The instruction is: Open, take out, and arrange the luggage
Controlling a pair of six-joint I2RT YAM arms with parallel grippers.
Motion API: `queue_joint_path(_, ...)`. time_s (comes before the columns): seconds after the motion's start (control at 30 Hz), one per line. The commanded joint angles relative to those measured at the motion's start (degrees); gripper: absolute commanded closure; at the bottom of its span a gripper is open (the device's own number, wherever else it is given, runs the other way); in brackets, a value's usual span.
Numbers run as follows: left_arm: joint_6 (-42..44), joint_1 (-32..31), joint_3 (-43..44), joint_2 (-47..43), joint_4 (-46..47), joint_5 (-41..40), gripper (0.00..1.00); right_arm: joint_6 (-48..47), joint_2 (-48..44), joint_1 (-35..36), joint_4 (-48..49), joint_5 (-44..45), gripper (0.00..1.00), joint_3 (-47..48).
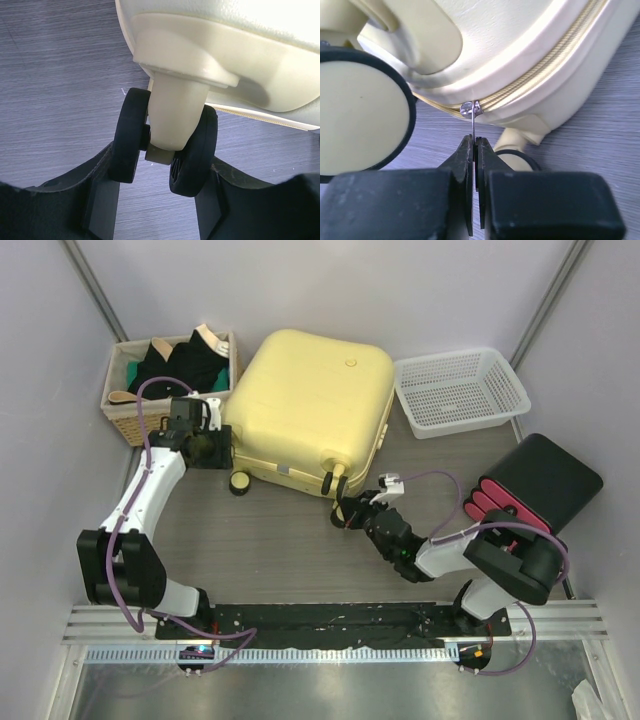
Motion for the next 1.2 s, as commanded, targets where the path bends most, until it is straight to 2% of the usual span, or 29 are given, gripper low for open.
queue_joint_path(0.0, -0.2, 2.4, 0.9, 2.4, 1.1, -7.2, 1.0, -1.4, -5.6, -1.7, -0.4, 13.2, 0.99, -0.9)
queue_joint_path(0.13, -0.2, 2.7, 0.9, 2.9, 1.2, -8.5, 1.0, -1.4, -6.3, -5.3, -1.2, 10.2, 0.99, -1.9)
queue_joint_path(0.23, -0.2, 3.0, 0.6, 3.0, 1.5, -9.3, 1.0, 0.0, -6.2, -11.2, -3.0, 3.6, 0.99, -2.1)
queue_joint_path(0.27, -0.3, 3.0, 0.6, 3.0, 1.4, -9.6, 1.0, 0.1, -5.9, -13.0, -2.9, -2.1, 0.99, -1.9)
queue_joint_path(0.33, -0.4, 3.0, 0.6, 3.0, 1.3, -9.5, 1.0, 0.0, -5.0, -16.6, -3.1, -6.6, 0.99, -1.0)
queue_joint_path(0.4, -0.5, 3.0, 1.0, 2.7, 1.3, -9.5, 1.0, -1.4, -3.7, -17.9, -4.3, -12.7, 0.99, 1.0)
queue_joint_path(0.57, -0.8, 2.2, 1.3, 0.9, 1.7, -8.7, 1.0, -4.1, -2.6, -18.2, -6.1, -18.5, 0.99, 3.5)
queue_joint_path(0.63, -0.8, 0.8, 1.2, -1.3, 2.3, -8.7, 0.9, -4.6, -2.7, -18.1, -6.5, -20.0, 0.99, 4.1)
queue_joint_path(0.67, -0.8, 0.1, 1.2, -2.1, 2.9, -8.8, 0.68, -4.8, -2.8, -18.1, -7.0, -20.5, 0.99, 4.3)
queue_joint_path(0.77, -0.6, -2.6, 1.0, -6.1, 4.6, -10.8, 0.27, -5.2, -3.4, -18.2, -8.9, -21.7, 0.99, 4.9)
queue_joint_path(0.87, -1.2, -5.0, 1.6, -11.0, 5.4, -16.4, 0.16, -5.3, -4.0, -18.1, -10.5, -22.0, 0.99, 5.1)
queue_joint_path(1.0, -4.0, -6.1, 1.9, -16.6, 5.5, -18.1, 0.01, -5.8, -4.1, -18.1, -12.7, -21.9, 0.99, 6.0)
queue_joint_path(1.07, -6.2, -6.7, 2.3, -18.4, 4.4, -17.6, 0.0, -5.8, -4.3, -18.1, -13.3, -21.9, 0.99, 6.3)
queue_joint_path(1.17, -9.8, -12.0, 2.0, -20.4, 4.1, -16.6, 0.0, -5.8, -4.8, -18.2, -13.5, -21.6, 0.99, 6.2)
